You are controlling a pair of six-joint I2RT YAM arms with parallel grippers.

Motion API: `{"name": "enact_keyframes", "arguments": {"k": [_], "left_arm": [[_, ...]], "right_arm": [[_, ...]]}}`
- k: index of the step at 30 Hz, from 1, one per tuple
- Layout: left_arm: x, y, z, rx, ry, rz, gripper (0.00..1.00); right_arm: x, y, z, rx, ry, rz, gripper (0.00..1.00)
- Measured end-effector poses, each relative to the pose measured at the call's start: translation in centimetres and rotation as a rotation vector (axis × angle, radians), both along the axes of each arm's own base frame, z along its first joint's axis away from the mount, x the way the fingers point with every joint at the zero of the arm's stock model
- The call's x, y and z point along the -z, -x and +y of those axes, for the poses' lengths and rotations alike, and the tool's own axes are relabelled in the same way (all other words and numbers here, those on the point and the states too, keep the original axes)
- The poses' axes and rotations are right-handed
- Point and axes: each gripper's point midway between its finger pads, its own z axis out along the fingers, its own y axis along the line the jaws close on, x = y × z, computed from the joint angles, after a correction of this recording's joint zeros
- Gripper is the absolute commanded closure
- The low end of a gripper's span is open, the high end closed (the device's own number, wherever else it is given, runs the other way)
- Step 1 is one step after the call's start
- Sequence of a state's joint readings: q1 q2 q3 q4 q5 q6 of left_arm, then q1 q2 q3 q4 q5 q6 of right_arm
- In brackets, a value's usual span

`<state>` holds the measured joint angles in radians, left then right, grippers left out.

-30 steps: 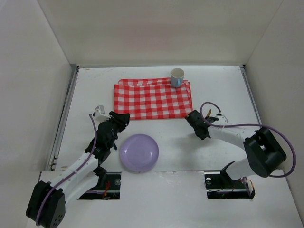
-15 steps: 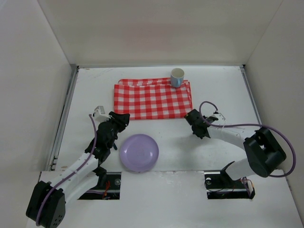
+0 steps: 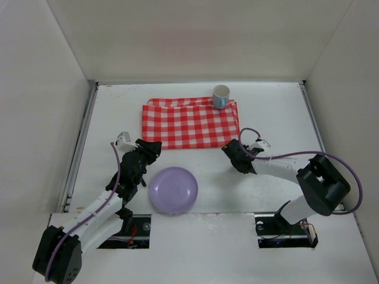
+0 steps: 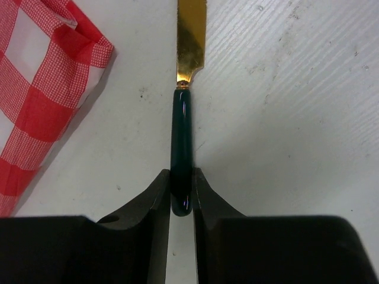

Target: Set the dinner table for one person

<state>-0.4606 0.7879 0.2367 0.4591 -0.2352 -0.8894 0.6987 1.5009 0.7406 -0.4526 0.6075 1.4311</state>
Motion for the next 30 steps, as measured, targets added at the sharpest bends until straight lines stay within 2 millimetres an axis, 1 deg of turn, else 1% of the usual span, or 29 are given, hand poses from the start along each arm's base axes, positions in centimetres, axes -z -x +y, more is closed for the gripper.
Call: {"name": "enact_keyframes", "arguments": {"k": [3,5,6,9,10,11,12,15,17,21,24,27,30], "left_arm": [[0.0,-0.1,0.2,-0.005,0.000,0.000,0.64],[0.0,-0.1,0.3,-0.009,0.000,0.000,0.64],[0.0,-0.1,0.3,-0.010,0.000,0.000,0.64],[0.0,-0.1,0.3,-0.011,0.000,0.001,0.64],[0.0,-0.1,0.3,-0.011,-0.001,0.001,0.64],[0.0,-0.1,0.3,-0.011,0.000,0.001,0.64],[0.0,-0.1,0.3,-0.011,0.000,0.001,0.64],[0.1,-0.2,0.5,-0.018,-0.001,0.001,0.64],[0.1,-0.3,0.7,-0.023,-0.001,0.001,0.64],[0.1,-0.3,0.7,-0.023,-0.001,0.004,0.64],[0.1,-0.3,0.7,-0.022,-0.001,0.004,0.64],[0.1,-0.3,0.7,-0.021,-0.001,0.004,0.64],[0.2,-0.3,0.8,-0.023,0.000,0.005,0.64]], "right_arm": [[-0.1,0.6,0.9,-0.043,0.003,0.003,0.83],[-0.1,1.7,1.9,-0.091,0.001,0.015,0.81],[-0.1,2.3,2.2,-0.113,0.001,0.022,0.79],[0.0,3.8,2.6,-0.158,0.011,0.046,0.62],[0.1,3.9,2.5,-0.159,0.013,0.047,0.63],[0.0,3.9,2.5,-0.161,0.015,0.046,0.67],[0.0,3.9,2.5,-0.165,0.017,0.047,0.72],[0.2,4.0,2.4,-0.177,0.029,0.050,0.92],[0.1,3.9,2.3,-0.183,0.034,0.047,0.98],[-0.1,4.4,1.9,-0.199,0.059,0.058,1.00],[-0.5,5.8,1.3,-0.242,0.110,0.085,1.00],[-1.9,7.1,1.6,-0.328,0.148,0.085,1.00],[-3.9,7.8,2.8,-0.439,0.177,0.065,0.99]]}}
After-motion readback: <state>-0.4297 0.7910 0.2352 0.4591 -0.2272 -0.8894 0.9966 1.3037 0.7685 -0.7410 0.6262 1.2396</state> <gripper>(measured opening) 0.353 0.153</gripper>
